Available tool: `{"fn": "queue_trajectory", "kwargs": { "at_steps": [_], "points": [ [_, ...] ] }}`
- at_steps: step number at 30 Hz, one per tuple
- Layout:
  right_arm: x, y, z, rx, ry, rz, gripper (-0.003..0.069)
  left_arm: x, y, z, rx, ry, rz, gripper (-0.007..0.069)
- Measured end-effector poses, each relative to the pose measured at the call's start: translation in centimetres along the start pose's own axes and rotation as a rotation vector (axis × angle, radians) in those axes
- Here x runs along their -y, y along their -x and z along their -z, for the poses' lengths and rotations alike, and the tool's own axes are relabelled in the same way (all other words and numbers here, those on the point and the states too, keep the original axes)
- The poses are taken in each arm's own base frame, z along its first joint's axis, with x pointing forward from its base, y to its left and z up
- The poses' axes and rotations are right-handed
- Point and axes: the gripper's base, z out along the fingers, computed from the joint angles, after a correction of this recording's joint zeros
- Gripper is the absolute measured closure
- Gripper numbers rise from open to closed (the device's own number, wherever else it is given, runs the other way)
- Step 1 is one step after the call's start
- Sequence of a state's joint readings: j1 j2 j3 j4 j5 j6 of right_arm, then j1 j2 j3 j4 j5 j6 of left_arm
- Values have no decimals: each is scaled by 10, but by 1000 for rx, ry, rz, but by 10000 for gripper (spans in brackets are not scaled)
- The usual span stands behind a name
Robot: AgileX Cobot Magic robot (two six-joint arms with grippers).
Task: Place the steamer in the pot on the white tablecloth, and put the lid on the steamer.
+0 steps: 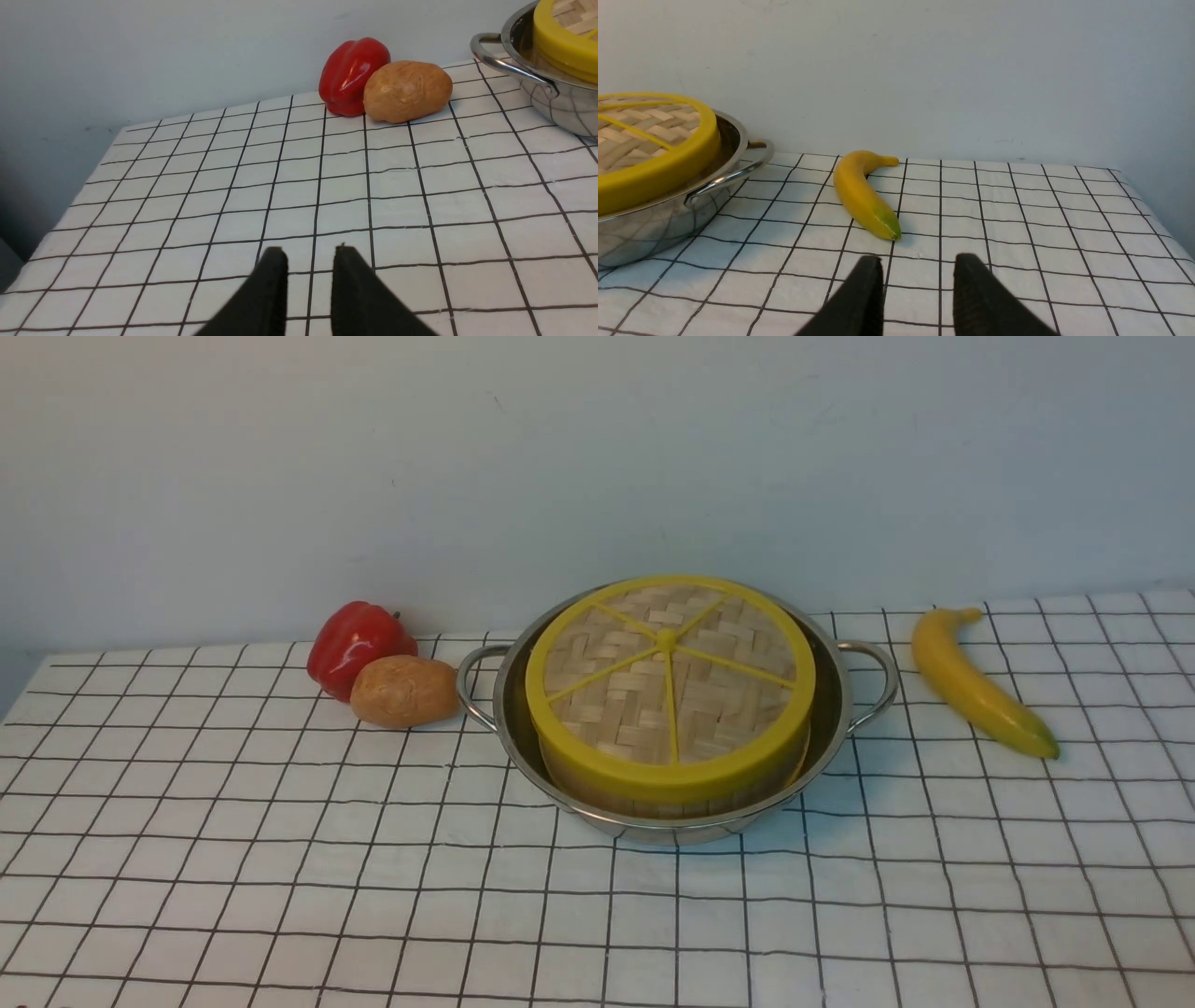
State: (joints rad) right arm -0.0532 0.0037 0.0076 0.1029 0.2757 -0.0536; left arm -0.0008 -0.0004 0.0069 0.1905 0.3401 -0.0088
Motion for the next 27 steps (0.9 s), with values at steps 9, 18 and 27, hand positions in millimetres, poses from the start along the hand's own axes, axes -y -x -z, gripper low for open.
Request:
{"fn": "queue_trajectory", "kwargs": {
  "at_steps": [9,18,27],
  "points": [
    [0,0,0,0,0,2,419,0,0,0,0,0,0,475],
    [0,0,0,0,0,1,419,0,0,0,0,0,0,456],
    [0,0,0,0,0,1,419,0,0,0,0,0,0,454]
  ]
}}
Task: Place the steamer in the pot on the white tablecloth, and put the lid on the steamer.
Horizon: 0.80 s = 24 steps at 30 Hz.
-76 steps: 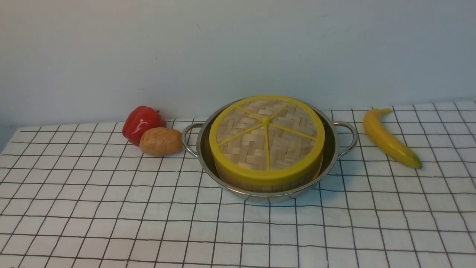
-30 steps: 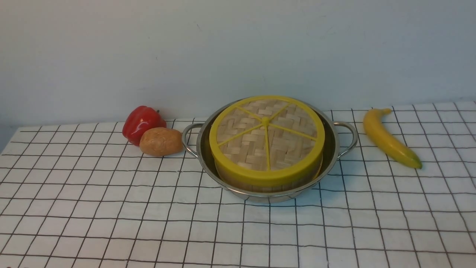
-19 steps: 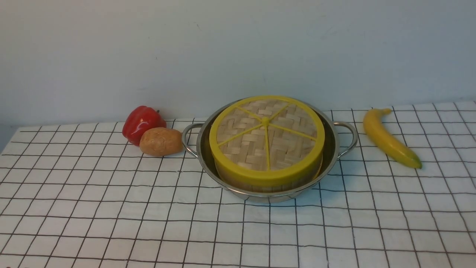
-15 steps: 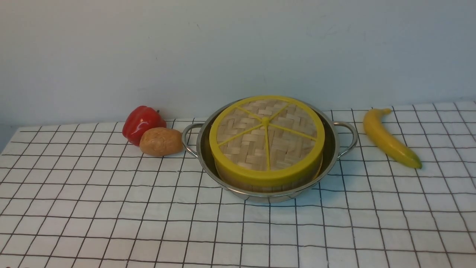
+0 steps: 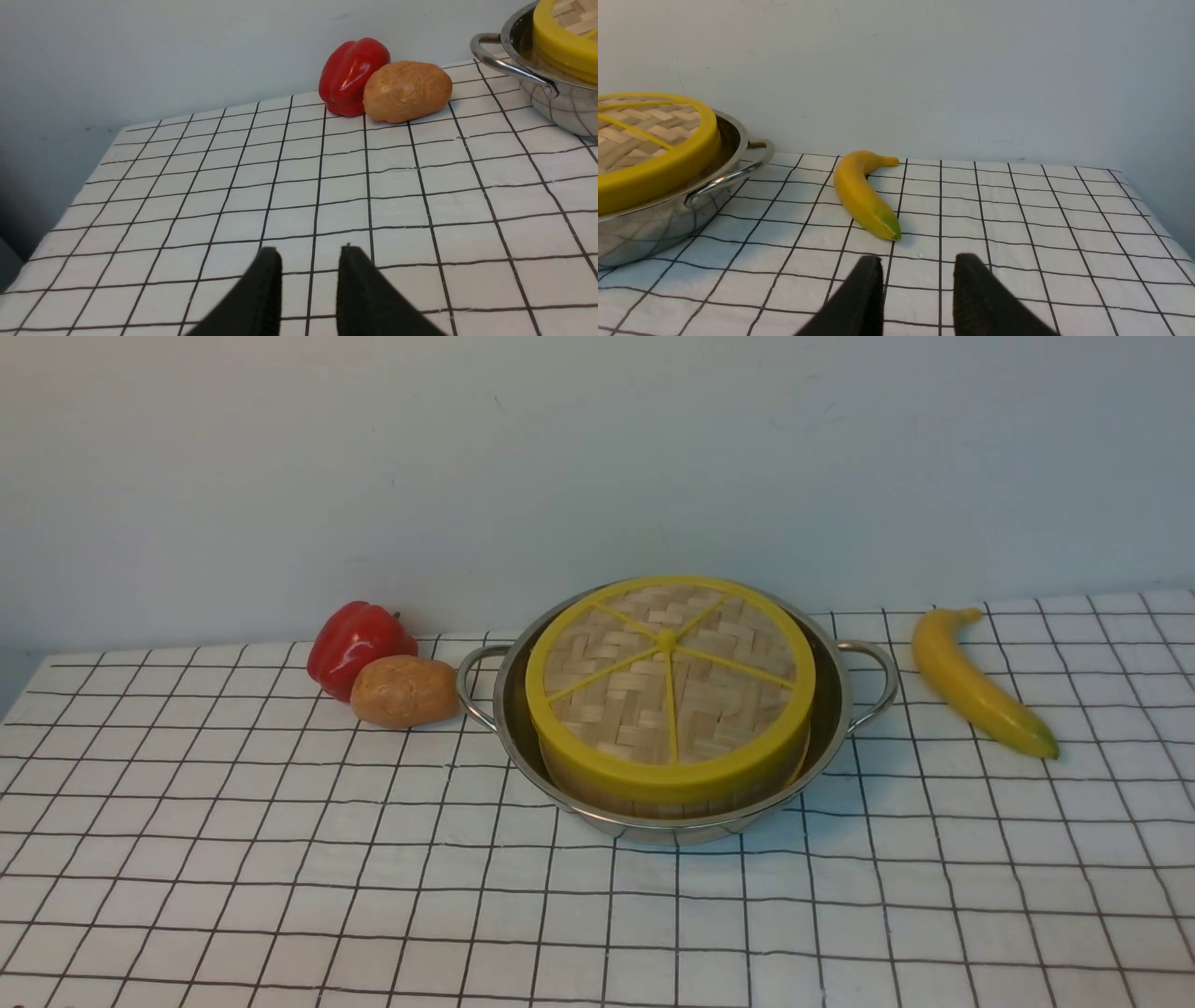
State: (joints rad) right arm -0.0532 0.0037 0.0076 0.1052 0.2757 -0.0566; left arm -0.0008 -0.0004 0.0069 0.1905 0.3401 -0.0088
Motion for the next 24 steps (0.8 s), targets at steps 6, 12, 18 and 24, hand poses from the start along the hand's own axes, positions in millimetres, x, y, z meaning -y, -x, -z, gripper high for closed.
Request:
{"fn": "queue_trajectory", "kwargs": {
  "at_steps": [6,12,18,24],
  "points": [
    [0,0,0,0,0,-1,419,0,0,0,0,0,0,454],
    [0,0,0,0,0,-1,419,0,0,0,0,0,0,441],
    [0,0,0,0,0,-1,419,0,0,0,0,0,0,431],
    [0,0,0,0,0,-1,419,0,0,0,0,0,0,417]
  ]
}}
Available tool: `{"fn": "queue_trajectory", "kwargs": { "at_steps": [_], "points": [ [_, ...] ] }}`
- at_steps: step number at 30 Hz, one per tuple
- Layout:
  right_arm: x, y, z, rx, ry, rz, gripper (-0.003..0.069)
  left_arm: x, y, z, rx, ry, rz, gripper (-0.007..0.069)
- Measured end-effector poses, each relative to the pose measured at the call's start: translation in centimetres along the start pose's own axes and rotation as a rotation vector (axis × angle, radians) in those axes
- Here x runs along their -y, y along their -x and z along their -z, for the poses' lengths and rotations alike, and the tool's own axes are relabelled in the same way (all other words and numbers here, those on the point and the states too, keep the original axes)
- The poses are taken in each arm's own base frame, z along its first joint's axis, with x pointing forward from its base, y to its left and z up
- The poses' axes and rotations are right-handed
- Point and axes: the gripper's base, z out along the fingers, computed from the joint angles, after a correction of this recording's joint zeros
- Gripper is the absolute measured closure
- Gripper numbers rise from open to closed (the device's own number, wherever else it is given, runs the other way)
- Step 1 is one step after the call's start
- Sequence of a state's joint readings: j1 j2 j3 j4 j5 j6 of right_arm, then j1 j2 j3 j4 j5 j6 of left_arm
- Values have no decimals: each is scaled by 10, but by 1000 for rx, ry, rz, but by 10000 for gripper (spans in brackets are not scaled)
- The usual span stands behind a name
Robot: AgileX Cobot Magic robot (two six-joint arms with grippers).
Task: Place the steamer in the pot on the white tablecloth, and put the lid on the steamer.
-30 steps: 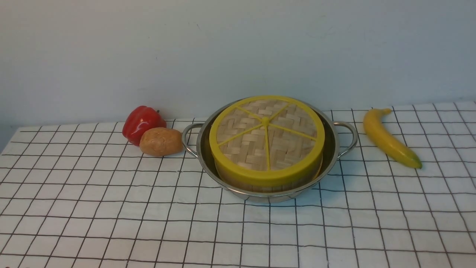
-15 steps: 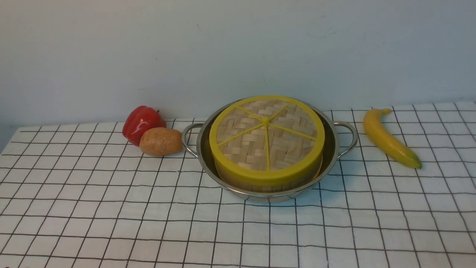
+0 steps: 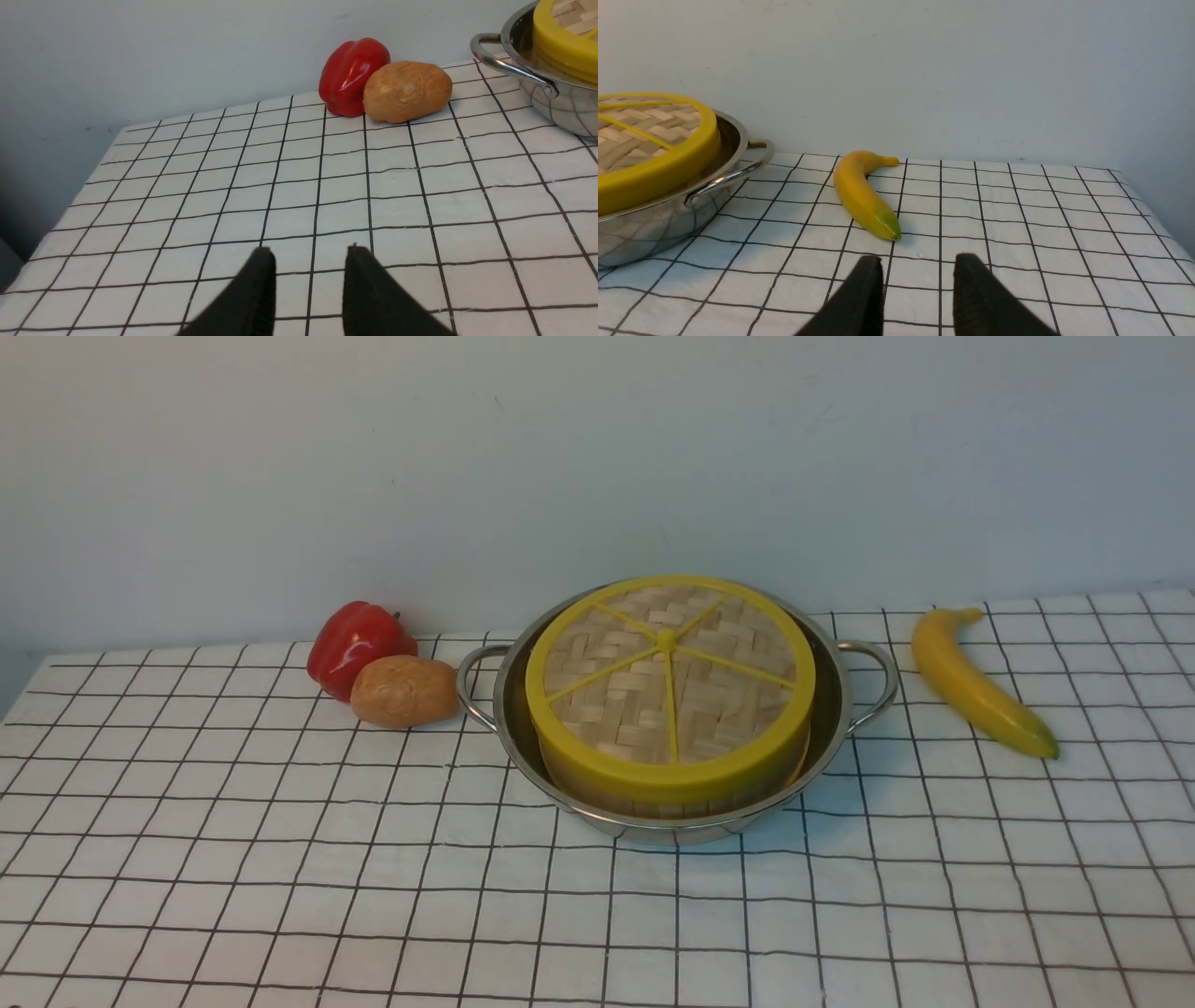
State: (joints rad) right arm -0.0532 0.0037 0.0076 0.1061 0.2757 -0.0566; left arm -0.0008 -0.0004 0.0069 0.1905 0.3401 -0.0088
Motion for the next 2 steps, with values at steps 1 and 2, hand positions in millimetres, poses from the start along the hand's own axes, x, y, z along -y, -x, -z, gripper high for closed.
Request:
{"fn": "queue_trajectory", "kwargs": {
  "at_steps": [1,2],
  "points": [
    [0,0,0,0,0,0,419,0,0,0,0,0,0,413],
    [0,0,0,0,0,0,419,0,0,0,0,0,0,413]
  ]
}}
